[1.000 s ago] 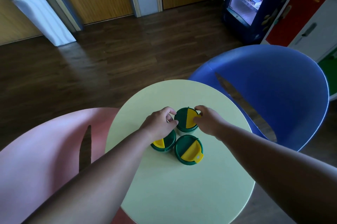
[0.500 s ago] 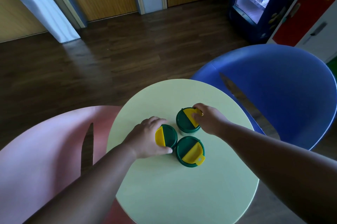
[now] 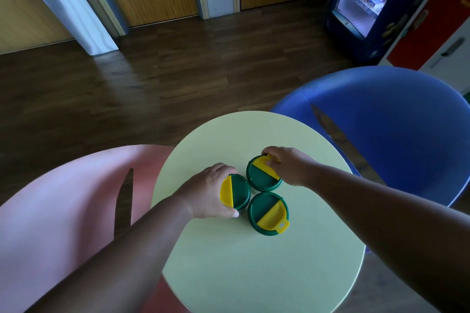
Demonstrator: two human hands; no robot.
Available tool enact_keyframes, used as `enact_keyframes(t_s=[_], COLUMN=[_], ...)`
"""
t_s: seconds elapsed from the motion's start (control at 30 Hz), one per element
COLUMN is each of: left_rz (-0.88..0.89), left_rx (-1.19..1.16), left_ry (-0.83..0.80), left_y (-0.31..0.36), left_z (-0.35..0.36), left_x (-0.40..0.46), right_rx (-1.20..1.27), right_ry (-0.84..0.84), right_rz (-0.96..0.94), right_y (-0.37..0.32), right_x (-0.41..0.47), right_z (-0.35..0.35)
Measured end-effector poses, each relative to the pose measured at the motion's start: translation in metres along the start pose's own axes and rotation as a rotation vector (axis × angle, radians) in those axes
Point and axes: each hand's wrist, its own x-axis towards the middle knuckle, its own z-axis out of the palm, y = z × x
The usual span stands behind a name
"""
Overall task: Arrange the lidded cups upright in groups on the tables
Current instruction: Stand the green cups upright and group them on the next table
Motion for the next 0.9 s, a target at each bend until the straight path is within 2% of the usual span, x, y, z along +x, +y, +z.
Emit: enact_keyframes(t_s=[0.23, 0.37, 0.9], left_rz=[0.025, 0.024, -0.006], left_rx=[0.002, -0.014, -0.014], left_ry=[0.017, 0.007, 0.058], left_y=[0.0, -0.002, 0.0], left_z=[0.001, 0.002, 0.013], left_x=[0.0, -0.002, -0.006], right_rx=[-0.039, 0.027, -0.025], right_ry=[-0.067, -0.035, 0.032], right_rz=[-0.021, 0.008, -0.046], right_y=[-0.007, -0.008, -0.003], right_x=[0.006, 0.007, 0.006], right_z=[-0.005, -0.004, 0.002])
